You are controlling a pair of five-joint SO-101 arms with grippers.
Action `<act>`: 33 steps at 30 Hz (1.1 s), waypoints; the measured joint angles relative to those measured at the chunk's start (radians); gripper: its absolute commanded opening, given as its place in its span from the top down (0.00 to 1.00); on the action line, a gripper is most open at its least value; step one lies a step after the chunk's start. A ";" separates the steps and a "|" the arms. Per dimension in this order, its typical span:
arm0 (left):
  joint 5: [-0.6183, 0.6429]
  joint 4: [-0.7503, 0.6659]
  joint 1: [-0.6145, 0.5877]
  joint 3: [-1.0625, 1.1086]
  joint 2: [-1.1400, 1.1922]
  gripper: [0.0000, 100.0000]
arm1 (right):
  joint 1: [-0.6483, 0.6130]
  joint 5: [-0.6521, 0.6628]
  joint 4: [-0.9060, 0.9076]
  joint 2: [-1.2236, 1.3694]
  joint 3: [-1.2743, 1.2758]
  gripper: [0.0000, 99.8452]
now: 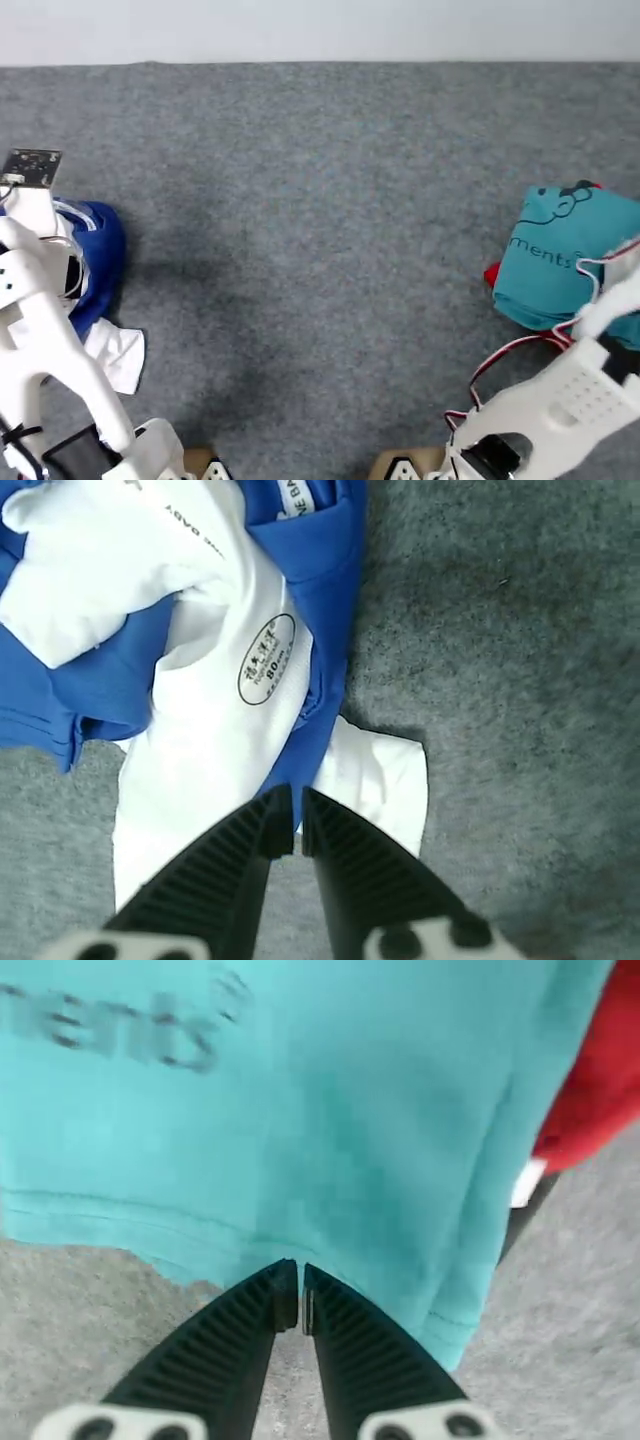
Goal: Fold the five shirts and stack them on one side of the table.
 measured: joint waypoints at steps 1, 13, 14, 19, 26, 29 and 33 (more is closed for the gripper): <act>-0.012 0.000 0.000 0.000 0.000 0.97 | -0.017 0.000 -0.008 -0.018 0.000 0.99; -0.025 0.000 0.000 0.000 0.000 0.97 | -0.026 0.003 -0.554 0.095 -0.015 0.99; -0.025 0.000 0.000 0.000 0.000 0.97 | -0.018 0.003 -0.595 0.123 -0.015 0.99; -0.026 0.000 0.000 0.000 0.000 0.97 | 0.012 0.003 -0.701 0.235 -0.037 0.99; -0.026 0.000 0.000 0.000 0.000 0.97 | 0.009 0.005 -0.491 0.210 -0.236 0.99; -0.026 0.000 0.000 0.000 0.000 0.97 | -0.023 0.003 -0.353 0.164 -0.290 0.99; -0.026 0.000 0.000 0.000 0.000 0.97 | -0.075 0.005 -0.173 0.110 -0.304 0.99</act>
